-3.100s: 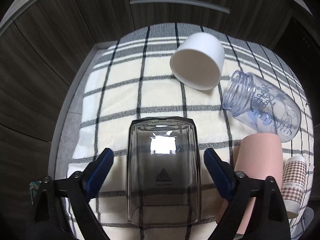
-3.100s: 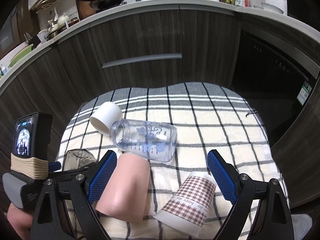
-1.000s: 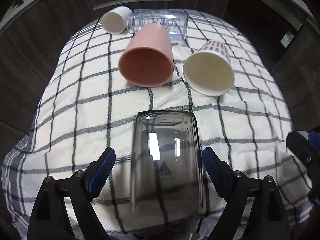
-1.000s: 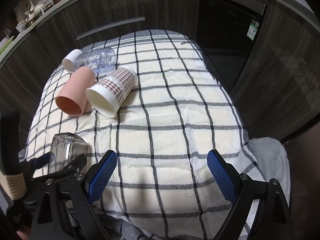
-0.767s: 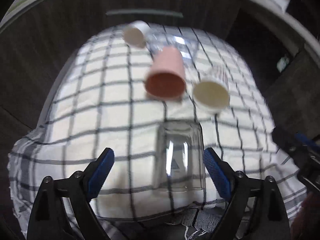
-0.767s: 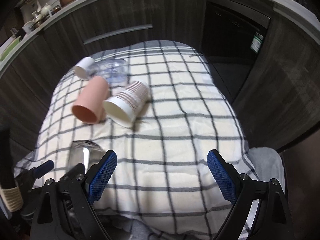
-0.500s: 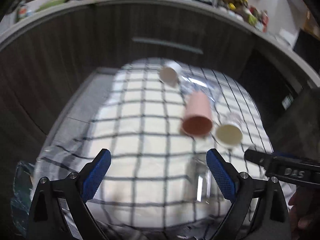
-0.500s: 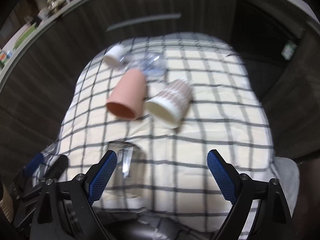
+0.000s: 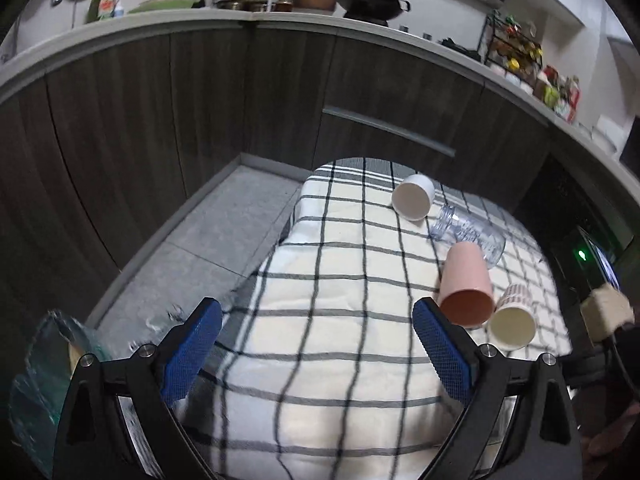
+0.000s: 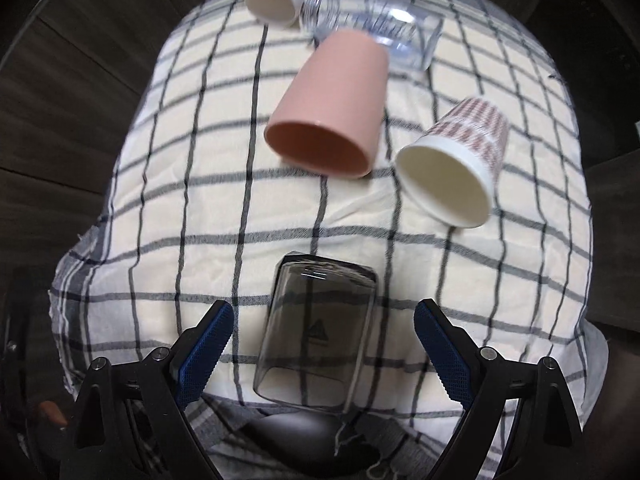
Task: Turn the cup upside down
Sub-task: 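Rotate the clear cup upside down in the right tool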
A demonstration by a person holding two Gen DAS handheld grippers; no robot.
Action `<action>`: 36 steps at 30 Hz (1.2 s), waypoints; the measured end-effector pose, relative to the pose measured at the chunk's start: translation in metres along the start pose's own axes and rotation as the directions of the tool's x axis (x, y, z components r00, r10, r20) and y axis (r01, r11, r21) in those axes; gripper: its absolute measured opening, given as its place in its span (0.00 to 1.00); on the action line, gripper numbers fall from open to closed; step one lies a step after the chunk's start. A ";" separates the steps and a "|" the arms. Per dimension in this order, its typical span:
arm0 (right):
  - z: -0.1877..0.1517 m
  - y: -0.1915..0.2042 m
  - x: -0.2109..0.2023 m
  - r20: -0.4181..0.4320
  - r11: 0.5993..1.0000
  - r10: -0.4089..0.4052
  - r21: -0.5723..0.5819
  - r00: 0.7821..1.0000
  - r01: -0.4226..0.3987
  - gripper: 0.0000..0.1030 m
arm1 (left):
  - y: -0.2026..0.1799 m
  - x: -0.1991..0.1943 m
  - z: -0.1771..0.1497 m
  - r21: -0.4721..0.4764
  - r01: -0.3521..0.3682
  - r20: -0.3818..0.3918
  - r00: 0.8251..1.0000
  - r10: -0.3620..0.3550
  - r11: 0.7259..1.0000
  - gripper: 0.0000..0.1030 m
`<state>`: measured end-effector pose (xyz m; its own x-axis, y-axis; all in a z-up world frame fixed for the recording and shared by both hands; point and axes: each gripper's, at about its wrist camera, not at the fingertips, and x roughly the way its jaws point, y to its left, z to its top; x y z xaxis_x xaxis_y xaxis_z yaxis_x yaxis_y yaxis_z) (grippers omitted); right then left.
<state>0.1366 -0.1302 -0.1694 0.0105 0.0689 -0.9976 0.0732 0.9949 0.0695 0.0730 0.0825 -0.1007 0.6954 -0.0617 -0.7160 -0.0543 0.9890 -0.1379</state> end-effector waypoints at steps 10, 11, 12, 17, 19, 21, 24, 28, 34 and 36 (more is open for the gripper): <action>0.026 0.020 0.043 -0.198 0.995 -0.101 -0.033 0.975 0.097 0.88 | 0.010 0.014 0.009 -0.009 0.038 -0.025 0.999 -0.038 0.999 0.95; 0.027 0.020 0.047 -0.211 0.994 -0.110 -0.034 0.971 0.105 0.88 | 0.011 0.015 0.010 -0.010 0.040 -0.022 0.999 -0.041 0.999 0.95; 0.028 0.020 0.053 -0.230 0.994 -0.113 -0.032 0.967 0.108 0.88 | 0.011 0.016 0.010 -0.011 0.049 -0.022 0.999 -0.049 0.999 0.95; 0.030 0.023 0.072 -0.296 0.993 -0.118 -0.038 0.948 0.112 0.84 | 0.011 0.025 0.008 -0.019 0.086 -0.044 0.995 -0.087 0.996 0.95; 0.031 0.024 0.077 -0.308 0.993 -0.114 -0.039 0.944 0.107 0.80 | 0.012 0.026 0.006 -0.025 0.094 -0.047 0.994 -0.095 0.995 0.95; 0.030 0.025 0.082 -0.312 0.994 -0.114 -0.038 0.943 0.107 0.77 | 0.011 0.027 0.006 -0.023 0.096 -0.046 0.994 -0.097 0.995 0.95; 0.031 0.018 0.083 -0.304 0.994 -0.106 -0.031 0.947 0.101 0.70 | 0.008 0.029 0.005 -0.013 0.093 -0.052 0.994 -0.093 0.996 0.95; 0.024 0.008 0.071 -0.259 0.996 -0.083 -0.009 0.962 0.084 0.70 | 0.007 0.029 0.002 -0.015 0.093 -0.050 0.994 -0.093 0.996 0.95; 0.008 -0.001 0.029 -0.076 0.998 -0.052 0.013 0.996 0.053 0.68 | 0.001 0.026 -0.001 -0.025 0.116 -0.037 0.992 -0.117 0.993 0.95; 0.002 -0.003 0.010 0.051 0.999 -0.043 0.021 0.998 0.042 0.68 | 0.000 0.024 -0.004 -0.037 0.124 -0.021 0.992 -0.125 0.992 0.95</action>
<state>0.1387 -0.1332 -0.1794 0.0578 0.0221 -0.9981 0.0941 0.9952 0.0275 0.0873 0.0808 -0.1205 0.6817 -0.1874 -0.7072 0.0059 0.9680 -0.2508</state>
